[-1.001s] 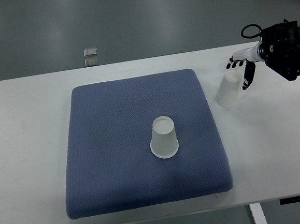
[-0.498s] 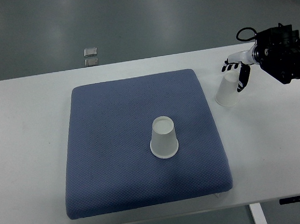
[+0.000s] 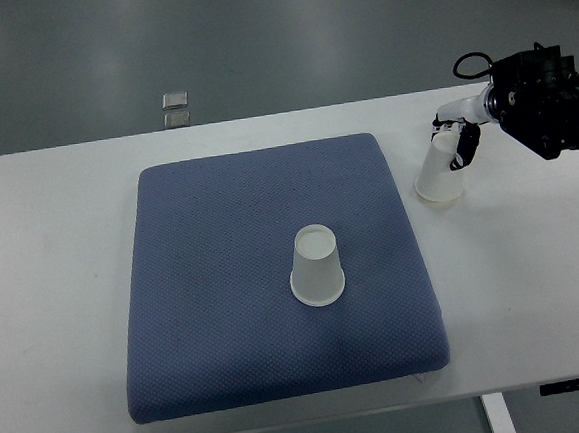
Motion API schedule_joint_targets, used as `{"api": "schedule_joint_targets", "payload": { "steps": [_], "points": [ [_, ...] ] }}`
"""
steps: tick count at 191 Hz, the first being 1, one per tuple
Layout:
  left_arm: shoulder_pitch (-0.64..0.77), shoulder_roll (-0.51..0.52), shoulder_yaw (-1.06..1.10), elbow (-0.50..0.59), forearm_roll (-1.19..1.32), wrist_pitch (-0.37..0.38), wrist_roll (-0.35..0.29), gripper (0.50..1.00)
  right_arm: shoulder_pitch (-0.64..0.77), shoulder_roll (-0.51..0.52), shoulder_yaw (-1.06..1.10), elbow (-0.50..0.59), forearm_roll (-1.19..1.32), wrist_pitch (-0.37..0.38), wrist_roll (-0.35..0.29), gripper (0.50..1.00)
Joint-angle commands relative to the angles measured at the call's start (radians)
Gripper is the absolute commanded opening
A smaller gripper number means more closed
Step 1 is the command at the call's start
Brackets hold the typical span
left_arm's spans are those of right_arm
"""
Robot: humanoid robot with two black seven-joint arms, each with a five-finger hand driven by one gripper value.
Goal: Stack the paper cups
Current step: 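Close the right hand fingers around the white paper cup, then lift the held cup with the right hand toward the pad, then lower the held cup onto the cup on the pad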
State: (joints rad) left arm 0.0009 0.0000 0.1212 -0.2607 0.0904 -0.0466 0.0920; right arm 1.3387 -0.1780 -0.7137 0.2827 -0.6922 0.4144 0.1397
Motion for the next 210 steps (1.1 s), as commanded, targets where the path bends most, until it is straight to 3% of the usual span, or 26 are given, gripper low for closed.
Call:
{"api": "schedule_joint_targets", "payload": {
  "steps": [1, 21, 63, 95, 125, 157, 210],
  "points": [
    [0.001, 0.000, 0.000, 0.000, 0.000, 0.001, 0.000, 1.000, 0.079, -0.032, -0.004, 0.007, -0.003, 0.069, 0.000, 0.513],
    [-0.001, 0.000, 0.001, -0.002, 0.002, -0.001, 0.000, 1.000, 0.223, -0.109, -0.003, 0.046, -0.004, 0.196, 0.001, 0.517],
    [-0.001, 0.000, 0.003, -0.003, 0.003, -0.001, 0.000, 1.000, 0.513, -0.268, -0.018, 0.288, -0.050, 0.196, 0.000, 0.525],
    [-0.002, 0.000, 0.003, -0.014, 0.003, -0.001, 0.000, 1.000, 0.626, -0.344, -0.016, 0.478, -0.098, 0.196, -0.005, 0.529],
    [-0.002, 0.000, 0.001, -0.014, 0.002, -0.001, 0.000, 1.000, 0.689, -0.340, -0.012, 0.612, -0.095, 0.196, -0.005, 0.529],
    [-0.002, 0.000, 0.001, -0.012, 0.002, -0.001, 0.000, 1.000, 0.763, -0.256, 0.005, 0.768, -0.078, 0.196, -0.012, 0.529],
    [-0.002, 0.000, 0.001, -0.014, 0.002, -0.001, 0.000, 1.000, 0.835, -0.118, 0.036, 0.882, 0.023, 0.196, -0.012, 0.535]
  ]
}}
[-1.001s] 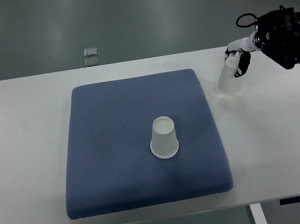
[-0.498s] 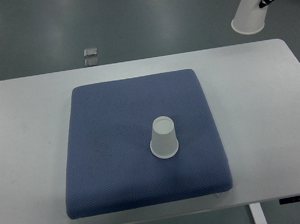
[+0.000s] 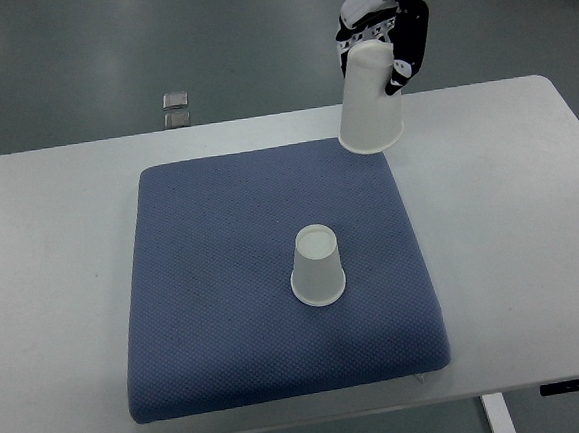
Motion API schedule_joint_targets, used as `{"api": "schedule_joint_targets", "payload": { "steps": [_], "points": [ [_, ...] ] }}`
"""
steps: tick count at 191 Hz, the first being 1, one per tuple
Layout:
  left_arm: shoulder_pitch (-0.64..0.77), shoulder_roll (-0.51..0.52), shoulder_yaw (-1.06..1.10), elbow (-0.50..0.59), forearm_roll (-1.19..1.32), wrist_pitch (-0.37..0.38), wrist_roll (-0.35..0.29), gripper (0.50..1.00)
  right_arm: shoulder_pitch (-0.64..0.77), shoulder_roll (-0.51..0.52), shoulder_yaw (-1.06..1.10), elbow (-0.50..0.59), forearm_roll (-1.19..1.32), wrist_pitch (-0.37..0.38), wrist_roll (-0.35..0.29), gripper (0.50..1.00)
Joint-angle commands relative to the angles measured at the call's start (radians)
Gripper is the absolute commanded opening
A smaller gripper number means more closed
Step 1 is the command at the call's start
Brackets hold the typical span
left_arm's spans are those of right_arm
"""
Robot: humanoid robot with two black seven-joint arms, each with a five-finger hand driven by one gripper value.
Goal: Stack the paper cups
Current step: 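Lower the held cup onto the cup on the pad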
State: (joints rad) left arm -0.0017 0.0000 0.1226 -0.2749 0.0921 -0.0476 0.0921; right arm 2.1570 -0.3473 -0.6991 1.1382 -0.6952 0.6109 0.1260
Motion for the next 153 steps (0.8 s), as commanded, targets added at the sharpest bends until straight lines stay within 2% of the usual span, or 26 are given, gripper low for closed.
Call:
{"api": "schedule_joint_targets", "payload": {
  "steps": [1, 45, 94, 153],
  "points": [
    [0.000, 0.000, 0.000, 0.000, 0.000, 0.000, 0.000, 1.000, 0.017, 0.051, 0.021, 0.026, 0.026, 0.000, 0.001, 0.535],
    [0.000, 0.000, -0.001, 0.000, 0.000, 0.000, 0.000, 1.000, 0.006, 0.109, 0.043, 0.043, 0.077, 0.000, 0.001, 0.535],
    [0.000, 0.000, -0.001, 0.002, -0.002, 0.000, 0.000, 1.000, -0.042, 0.096, 0.053, 0.087, 0.105, 0.000, 0.000, 0.533],
    [0.000, 0.000, -0.001, 0.002, -0.002, 0.002, 0.000, 1.000, -0.082, 0.082, 0.055, 0.097, 0.109, -0.123, 0.000, 0.527]
  ]
}}
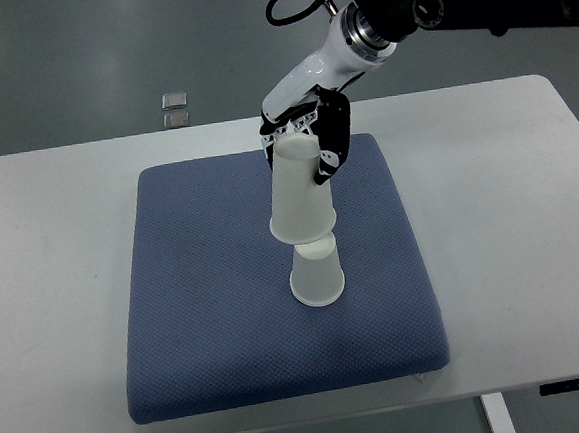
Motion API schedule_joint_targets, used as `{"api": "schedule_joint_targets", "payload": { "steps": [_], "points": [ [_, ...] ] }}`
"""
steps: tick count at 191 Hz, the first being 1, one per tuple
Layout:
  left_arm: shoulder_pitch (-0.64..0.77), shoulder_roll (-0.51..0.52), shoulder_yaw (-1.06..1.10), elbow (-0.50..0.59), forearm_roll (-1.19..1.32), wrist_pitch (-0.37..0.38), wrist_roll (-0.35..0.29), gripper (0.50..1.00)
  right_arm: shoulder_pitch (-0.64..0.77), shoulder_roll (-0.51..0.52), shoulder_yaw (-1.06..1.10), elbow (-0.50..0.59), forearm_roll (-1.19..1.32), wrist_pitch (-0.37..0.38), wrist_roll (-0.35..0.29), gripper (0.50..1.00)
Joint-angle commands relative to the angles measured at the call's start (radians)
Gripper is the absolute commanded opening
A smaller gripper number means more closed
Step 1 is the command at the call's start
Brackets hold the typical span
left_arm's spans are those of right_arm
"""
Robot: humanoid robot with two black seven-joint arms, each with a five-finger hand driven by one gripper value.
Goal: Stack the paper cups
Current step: 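Lower the held cup onto the cup on the pad, then press the held cup down onto the lower cup with the right hand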
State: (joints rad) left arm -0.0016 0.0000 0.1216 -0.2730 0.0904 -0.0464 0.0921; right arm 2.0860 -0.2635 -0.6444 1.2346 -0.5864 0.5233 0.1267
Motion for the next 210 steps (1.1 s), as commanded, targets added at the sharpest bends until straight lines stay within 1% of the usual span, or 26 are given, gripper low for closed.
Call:
{"api": "schedule_joint_targets", "payload": {
  "steps": [1, 22, 36, 56, 89, 117, 210],
  "points": [
    [0.000, 0.000, 0.000, 0.000, 0.000, 0.000, 0.000, 1.000, -0.010, -0.002, 0.000, 0.000, 0.000, -0.036, -0.001, 0.527],
    [0.000, 0.000, 0.000, 0.001, 0.000, 0.000, 0.000, 1.000, -0.017, -0.006, -0.001, 0.003, 0.014, -0.060, -0.004, 0.521],
    [0.000, 0.000, 0.000, 0.001, 0.000, 0.000, 0.000, 1.000, -0.017, -0.016, -0.005, 0.017, 0.040, -0.062, -0.005, 0.519],
    [0.000, 0.000, 0.000, 0.003, 0.000, 0.000, 0.000, 1.000, -0.015, -0.025, -0.005, 0.033, 0.062, -0.071, -0.025, 0.517],
    [0.000, 0.000, 0.000, 0.001, 0.000, 0.000, 0.000, 1.000, -0.020, -0.054, -0.011, 0.059, 0.062, -0.095, -0.025, 0.517],
    [0.000, 0.000, 0.000, 0.001, 0.000, 0.000, 0.000, 1.000, -0.037, -0.072, -0.014, 0.071, 0.062, -0.146, -0.027, 0.515],
    [0.000, 0.000, 0.000, 0.000, 0.000, 0.000, 0.000, 1.000, -0.089, -0.120, -0.015, 0.109, 0.062, -0.163, -0.027, 0.515]
  ]
}}
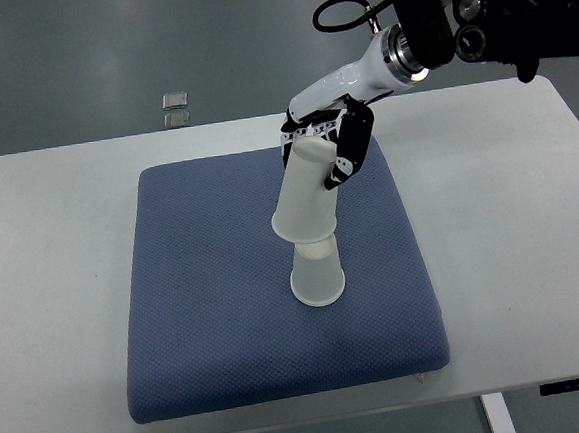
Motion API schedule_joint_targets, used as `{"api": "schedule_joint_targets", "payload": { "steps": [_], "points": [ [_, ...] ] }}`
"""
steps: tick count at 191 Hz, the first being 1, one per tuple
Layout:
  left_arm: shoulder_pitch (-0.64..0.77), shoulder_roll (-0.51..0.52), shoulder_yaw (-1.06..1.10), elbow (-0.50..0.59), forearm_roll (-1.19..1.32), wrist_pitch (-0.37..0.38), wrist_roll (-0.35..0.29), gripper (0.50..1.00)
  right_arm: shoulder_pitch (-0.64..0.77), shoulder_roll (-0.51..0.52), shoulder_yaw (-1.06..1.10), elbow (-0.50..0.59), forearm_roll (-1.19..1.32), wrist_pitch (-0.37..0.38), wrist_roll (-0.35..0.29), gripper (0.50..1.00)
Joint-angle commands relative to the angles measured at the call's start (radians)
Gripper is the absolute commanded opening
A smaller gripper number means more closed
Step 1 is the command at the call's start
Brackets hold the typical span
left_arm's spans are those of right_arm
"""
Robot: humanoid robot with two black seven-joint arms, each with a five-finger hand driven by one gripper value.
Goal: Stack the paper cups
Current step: 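Press the held cup down onto the lower cup with the right hand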
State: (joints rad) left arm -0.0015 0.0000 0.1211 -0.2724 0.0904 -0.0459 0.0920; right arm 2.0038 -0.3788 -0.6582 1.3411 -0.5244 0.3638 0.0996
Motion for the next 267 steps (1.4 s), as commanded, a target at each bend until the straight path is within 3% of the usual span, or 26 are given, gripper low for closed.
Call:
{"api": "schedule_joint_targets", "payload": {
  "steps": [1, 49, 267],
  "points": [
    [0.000, 0.000, 0.000, -0.001, 0.000, 0.000, 0.000, 1.000, -0.007, -0.005, -0.001, 0.003, 0.000, -0.003, 0.000, 0.515],
    [0.000, 0.000, -0.001, 0.002, 0.000, 0.000, 0.000, 1.000, -0.057, -0.006, 0.000, 0.003, -0.002, -0.052, 0.000, 0.517],
    [0.000, 0.000, 0.000, 0.004, 0.000, 0.000, 0.000, 1.000, -0.148, -0.042, 0.008, 0.015, -0.031, -0.056, 0.002, 0.529]
  ]
}}
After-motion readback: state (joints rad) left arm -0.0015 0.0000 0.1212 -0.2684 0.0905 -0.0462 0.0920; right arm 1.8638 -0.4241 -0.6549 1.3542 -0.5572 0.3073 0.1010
